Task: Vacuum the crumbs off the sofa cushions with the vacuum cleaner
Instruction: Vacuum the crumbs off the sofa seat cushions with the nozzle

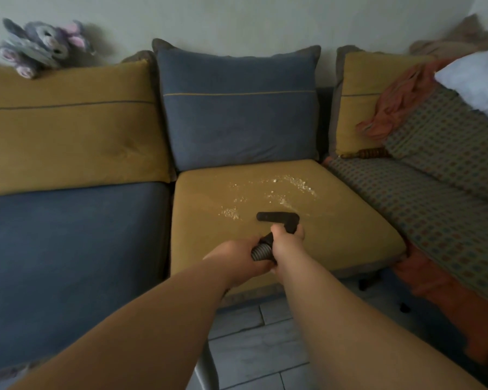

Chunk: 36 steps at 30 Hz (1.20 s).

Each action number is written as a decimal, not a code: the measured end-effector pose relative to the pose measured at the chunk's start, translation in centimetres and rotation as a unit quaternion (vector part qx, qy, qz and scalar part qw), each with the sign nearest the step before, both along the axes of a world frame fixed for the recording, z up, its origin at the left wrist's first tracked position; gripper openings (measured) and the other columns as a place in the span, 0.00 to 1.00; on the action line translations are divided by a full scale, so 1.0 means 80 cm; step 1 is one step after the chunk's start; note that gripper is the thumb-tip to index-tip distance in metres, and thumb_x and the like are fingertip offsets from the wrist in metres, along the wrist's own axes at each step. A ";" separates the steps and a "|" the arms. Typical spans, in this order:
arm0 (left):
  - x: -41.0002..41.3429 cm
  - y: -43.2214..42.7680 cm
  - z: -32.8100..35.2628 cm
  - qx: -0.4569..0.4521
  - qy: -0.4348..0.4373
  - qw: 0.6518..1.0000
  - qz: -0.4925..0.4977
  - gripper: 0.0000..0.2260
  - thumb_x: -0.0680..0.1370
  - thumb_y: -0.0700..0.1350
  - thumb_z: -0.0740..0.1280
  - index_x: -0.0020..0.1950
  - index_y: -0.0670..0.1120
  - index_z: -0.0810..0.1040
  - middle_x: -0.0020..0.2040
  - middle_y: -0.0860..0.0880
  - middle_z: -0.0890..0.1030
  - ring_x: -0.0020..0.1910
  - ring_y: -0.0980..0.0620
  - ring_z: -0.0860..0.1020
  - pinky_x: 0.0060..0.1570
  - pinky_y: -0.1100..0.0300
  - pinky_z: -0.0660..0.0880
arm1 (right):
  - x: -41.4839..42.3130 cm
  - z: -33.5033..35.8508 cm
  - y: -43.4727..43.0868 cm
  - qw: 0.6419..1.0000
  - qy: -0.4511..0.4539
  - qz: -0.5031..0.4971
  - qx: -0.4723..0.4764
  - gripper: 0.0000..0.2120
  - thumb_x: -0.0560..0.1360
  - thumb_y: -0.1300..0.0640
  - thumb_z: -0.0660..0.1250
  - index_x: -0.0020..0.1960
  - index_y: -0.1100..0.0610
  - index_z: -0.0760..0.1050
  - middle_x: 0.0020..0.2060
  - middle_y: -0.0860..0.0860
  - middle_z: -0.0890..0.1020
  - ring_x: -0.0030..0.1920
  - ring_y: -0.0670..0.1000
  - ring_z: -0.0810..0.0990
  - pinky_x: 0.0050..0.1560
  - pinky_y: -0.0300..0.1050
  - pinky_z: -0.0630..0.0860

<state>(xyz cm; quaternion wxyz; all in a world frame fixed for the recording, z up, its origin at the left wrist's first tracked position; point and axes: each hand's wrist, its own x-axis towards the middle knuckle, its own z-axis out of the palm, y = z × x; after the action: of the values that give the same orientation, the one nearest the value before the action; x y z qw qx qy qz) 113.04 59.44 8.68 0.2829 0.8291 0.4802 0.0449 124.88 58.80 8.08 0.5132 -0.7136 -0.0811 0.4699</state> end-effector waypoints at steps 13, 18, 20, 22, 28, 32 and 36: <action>-0.022 0.040 -0.001 0.013 0.016 1.000 -0.008 0.26 0.74 0.63 0.66 0.70 0.58 0.68 0.41 0.55 0.76 0.32 0.57 0.75 0.32 0.61 0.76 | -0.017 -0.004 0.038 1.000 -0.002 -0.015 0.011 0.36 0.78 0.52 0.62 0.77 0.38 0.44 0.65 0.58 0.72 0.54 0.64 0.77 0.55 0.64 0.77; -0.031 0.050 0.019 -0.006 0.012 1.000 -0.026 0.21 0.74 0.62 0.66 0.66 0.61 0.69 0.42 0.52 0.79 0.31 0.54 0.78 0.31 0.61 0.79 | -0.022 0.014 0.042 0.999 0.030 -0.042 0.011 0.36 0.78 0.52 0.64 0.77 0.40 0.46 0.66 0.59 0.70 0.57 0.65 0.75 0.56 0.65 0.76; -0.031 0.052 0.027 -0.008 0.010 0.999 -0.041 0.18 0.74 0.61 0.67 0.63 0.60 0.71 0.41 0.52 0.79 0.30 0.54 0.78 0.30 0.61 0.78 | -0.021 0.017 0.037 0.998 0.043 -0.039 0.018 0.36 0.78 0.51 0.65 0.77 0.39 0.46 0.65 0.59 0.71 0.56 0.65 0.75 0.51 0.64 0.78; -0.032 0.054 0.032 -0.009 0.009 0.999 -0.049 0.15 0.74 0.60 0.67 0.59 0.61 0.72 0.40 0.52 0.79 0.31 0.52 0.79 0.30 0.60 0.79 | -0.021 0.021 0.033 0.997 0.055 -0.041 0.024 0.36 0.78 0.51 0.65 0.77 0.39 0.46 0.66 0.59 0.70 0.57 0.65 0.75 0.50 0.64 0.79; -0.038 0.055 0.024 -0.011 0.014 0.998 -0.056 0.18 0.74 0.61 0.67 0.62 0.61 0.71 0.40 0.51 0.80 0.29 0.53 0.79 0.31 0.59 0.80 | -0.030 0.020 0.033 0.998 0.039 -0.042 0.015 0.35 0.79 0.51 0.65 0.77 0.39 0.47 0.67 0.59 0.70 0.58 0.65 0.75 0.51 0.65 0.78; -0.042 0.050 0.018 0.004 0.014 0.998 -0.063 0.19 0.75 0.60 0.67 0.64 0.59 0.71 0.41 0.53 0.79 0.28 0.55 0.77 0.30 0.61 0.78 | -0.035 0.011 0.026 0.998 0.040 -0.041 0.027 0.35 0.78 0.51 0.65 0.76 0.38 0.47 0.67 0.57 0.70 0.57 0.65 0.75 0.48 0.63 0.79; -0.051 0.045 0.022 0.004 0.015 0.998 -0.064 0.21 0.74 0.61 0.67 0.66 0.60 0.70 0.42 0.53 0.79 0.30 0.55 0.78 0.31 0.59 0.79 | -0.043 0.010 0.021 0.998 0.031 -0.038 0.025 0.36 0.78 0.50 0.65 0.77 0.38 0.45 0.66 0.58 0.71 0.55 0.63 0.76 0.44 0.59 0.80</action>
<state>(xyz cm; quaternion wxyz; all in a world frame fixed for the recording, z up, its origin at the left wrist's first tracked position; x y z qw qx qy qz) 108.99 63.06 10.41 0.2747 0.8598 0.4302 0.0165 121.44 60.47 8.88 0.5506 -0.6883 -0.0491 0.4699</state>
